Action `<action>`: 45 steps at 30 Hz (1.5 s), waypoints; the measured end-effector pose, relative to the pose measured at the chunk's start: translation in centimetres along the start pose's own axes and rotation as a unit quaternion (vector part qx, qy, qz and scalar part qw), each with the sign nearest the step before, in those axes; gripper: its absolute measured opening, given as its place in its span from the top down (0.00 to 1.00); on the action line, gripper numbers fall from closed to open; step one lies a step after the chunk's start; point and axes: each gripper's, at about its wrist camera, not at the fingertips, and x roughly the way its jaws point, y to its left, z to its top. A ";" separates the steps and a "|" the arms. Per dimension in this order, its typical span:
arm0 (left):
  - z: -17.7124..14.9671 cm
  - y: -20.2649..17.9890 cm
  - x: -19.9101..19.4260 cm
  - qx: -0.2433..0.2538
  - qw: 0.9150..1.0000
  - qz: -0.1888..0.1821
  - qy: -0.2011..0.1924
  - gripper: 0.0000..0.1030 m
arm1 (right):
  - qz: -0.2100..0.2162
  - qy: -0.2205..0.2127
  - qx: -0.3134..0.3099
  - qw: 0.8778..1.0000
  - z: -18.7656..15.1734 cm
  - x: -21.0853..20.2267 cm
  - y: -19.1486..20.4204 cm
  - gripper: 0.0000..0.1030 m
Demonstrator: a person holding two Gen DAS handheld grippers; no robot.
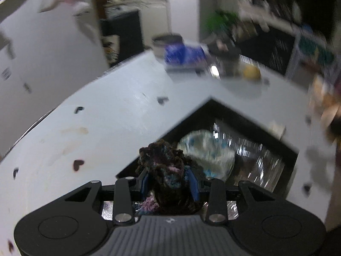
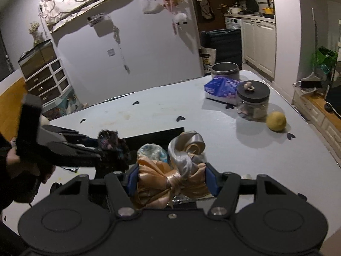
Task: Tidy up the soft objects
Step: 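Carry both items over the black box and open both tools to drop them, then move both open tools back toward the sachet and black cloth on the table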
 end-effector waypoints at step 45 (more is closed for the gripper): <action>-4.6 3.1 -4.8 -0.172 0.983 -0.032 -0.059 0.08 | 0.005 0.197 -0.012 0.980 -0.2 11.5 2.1 0.59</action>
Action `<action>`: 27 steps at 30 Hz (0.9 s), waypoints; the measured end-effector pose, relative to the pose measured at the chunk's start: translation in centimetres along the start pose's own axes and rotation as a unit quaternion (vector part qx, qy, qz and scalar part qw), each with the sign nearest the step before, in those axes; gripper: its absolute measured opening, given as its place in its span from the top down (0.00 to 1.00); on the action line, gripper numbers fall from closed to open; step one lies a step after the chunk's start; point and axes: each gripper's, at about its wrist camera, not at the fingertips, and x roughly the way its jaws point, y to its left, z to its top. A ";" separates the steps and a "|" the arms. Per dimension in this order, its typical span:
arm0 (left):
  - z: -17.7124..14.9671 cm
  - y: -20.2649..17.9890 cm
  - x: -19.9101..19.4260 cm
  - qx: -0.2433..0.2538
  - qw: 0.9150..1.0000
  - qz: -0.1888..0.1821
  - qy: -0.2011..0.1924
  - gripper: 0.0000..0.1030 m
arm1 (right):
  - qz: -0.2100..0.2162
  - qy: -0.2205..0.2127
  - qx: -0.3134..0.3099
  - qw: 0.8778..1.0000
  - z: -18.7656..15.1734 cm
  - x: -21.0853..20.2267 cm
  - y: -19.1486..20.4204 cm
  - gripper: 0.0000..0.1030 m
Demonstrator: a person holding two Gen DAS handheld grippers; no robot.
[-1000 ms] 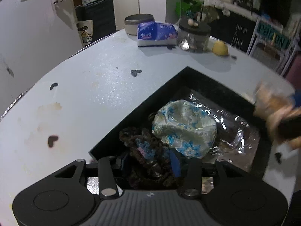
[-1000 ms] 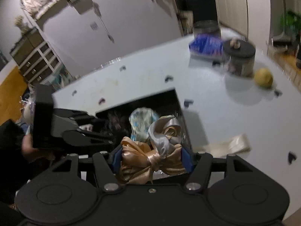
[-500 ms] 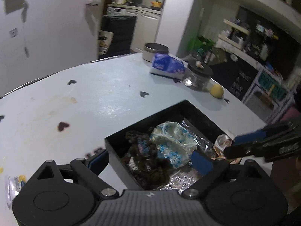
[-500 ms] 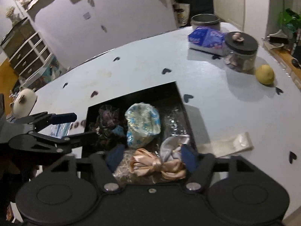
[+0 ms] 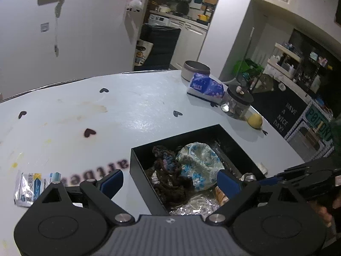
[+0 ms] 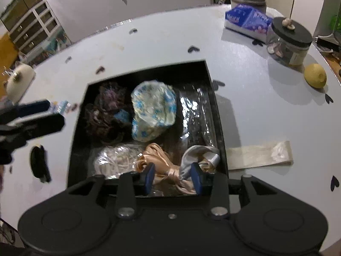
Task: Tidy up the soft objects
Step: 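Move both open tools back toward the sachet and black cloth on the table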
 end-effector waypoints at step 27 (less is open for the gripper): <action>-1.0 -6.3 -7.0 -0.044 0.995 0.068 -0.056 0.01 | 0.037 -0.216 -0.042 0.975 -4.5 -10.9 -2.0 0.25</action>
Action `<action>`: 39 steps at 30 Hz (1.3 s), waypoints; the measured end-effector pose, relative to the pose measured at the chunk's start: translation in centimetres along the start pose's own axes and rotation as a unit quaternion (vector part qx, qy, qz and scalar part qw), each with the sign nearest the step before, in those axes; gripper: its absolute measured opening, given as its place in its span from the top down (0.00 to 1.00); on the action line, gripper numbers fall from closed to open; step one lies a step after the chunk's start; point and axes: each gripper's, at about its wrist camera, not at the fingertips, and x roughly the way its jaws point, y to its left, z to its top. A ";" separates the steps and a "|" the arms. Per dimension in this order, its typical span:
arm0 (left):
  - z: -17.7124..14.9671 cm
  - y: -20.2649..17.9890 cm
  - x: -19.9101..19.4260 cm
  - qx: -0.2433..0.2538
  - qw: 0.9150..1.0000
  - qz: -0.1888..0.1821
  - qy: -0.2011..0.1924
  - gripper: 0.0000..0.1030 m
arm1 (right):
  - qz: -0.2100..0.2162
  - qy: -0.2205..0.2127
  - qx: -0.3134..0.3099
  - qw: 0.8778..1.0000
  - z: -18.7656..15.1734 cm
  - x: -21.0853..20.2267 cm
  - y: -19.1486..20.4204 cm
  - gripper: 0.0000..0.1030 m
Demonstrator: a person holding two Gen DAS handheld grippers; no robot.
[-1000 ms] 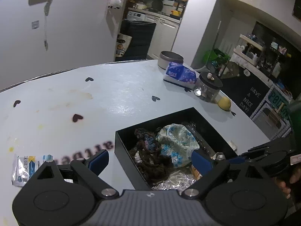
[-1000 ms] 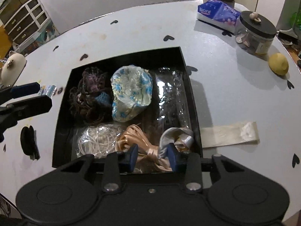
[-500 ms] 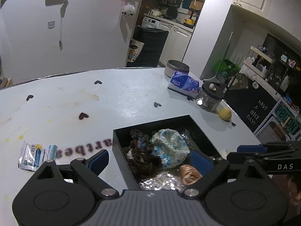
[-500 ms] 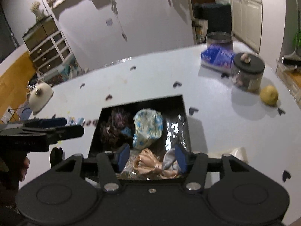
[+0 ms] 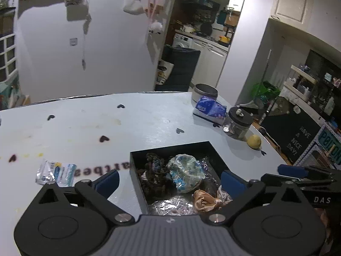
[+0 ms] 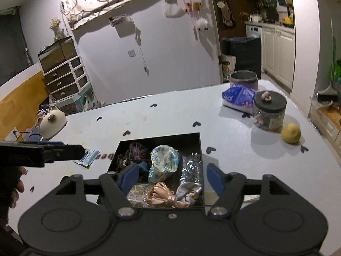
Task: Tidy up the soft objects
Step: 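Move both open tools back toward the sachet and black cloth on the table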
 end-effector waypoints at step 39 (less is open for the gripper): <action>-7.3 0.6 -4.6 -0.064 0.988 0.120 -0.068 0.00 | -0.013 -0.054 -0.052 0.997 -2.5 -0.2 1.3 0.00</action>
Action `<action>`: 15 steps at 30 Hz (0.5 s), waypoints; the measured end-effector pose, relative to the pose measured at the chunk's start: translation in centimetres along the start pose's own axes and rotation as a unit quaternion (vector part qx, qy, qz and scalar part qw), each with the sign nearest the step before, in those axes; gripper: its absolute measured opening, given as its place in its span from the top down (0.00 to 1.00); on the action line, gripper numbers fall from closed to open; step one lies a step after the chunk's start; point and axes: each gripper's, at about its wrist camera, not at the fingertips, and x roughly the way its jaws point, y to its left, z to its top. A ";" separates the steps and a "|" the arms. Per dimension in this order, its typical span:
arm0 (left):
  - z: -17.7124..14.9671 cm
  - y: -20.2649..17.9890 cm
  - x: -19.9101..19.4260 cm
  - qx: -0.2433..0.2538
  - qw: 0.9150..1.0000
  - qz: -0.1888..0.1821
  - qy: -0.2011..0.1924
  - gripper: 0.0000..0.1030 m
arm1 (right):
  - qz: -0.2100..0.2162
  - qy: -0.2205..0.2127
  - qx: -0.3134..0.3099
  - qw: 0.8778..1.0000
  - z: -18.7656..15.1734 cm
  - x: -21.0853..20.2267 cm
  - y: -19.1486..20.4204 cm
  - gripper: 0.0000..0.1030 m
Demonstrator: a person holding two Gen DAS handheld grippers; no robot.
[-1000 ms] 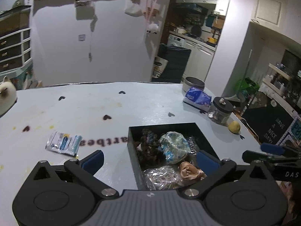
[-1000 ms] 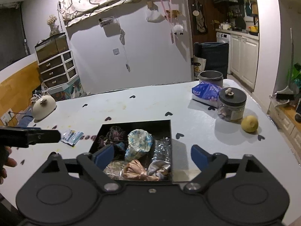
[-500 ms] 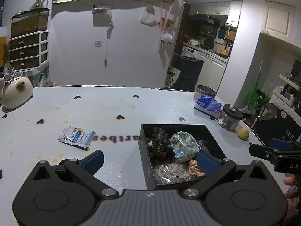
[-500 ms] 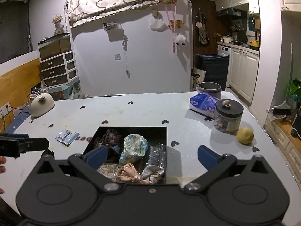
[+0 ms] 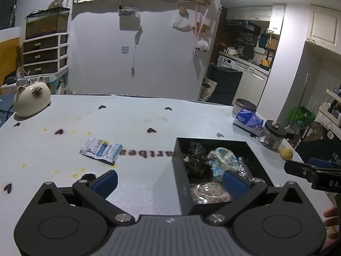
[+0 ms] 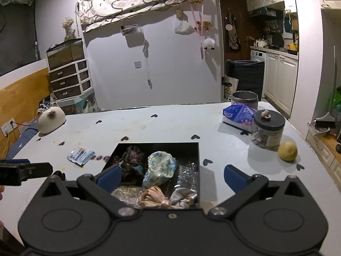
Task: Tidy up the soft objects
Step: 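Move both open tools back toward the sachet and black cloth on the table, then grasp the white medicine sachet with the left tool while the right tool grasps the black cloth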
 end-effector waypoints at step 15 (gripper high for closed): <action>1.8 8.4 -0.4 -0.004 1.000 0.016 -0.005 0.00 | 0.023 0.008 -0.009 1.000 0.8 2.8 8.7 0.00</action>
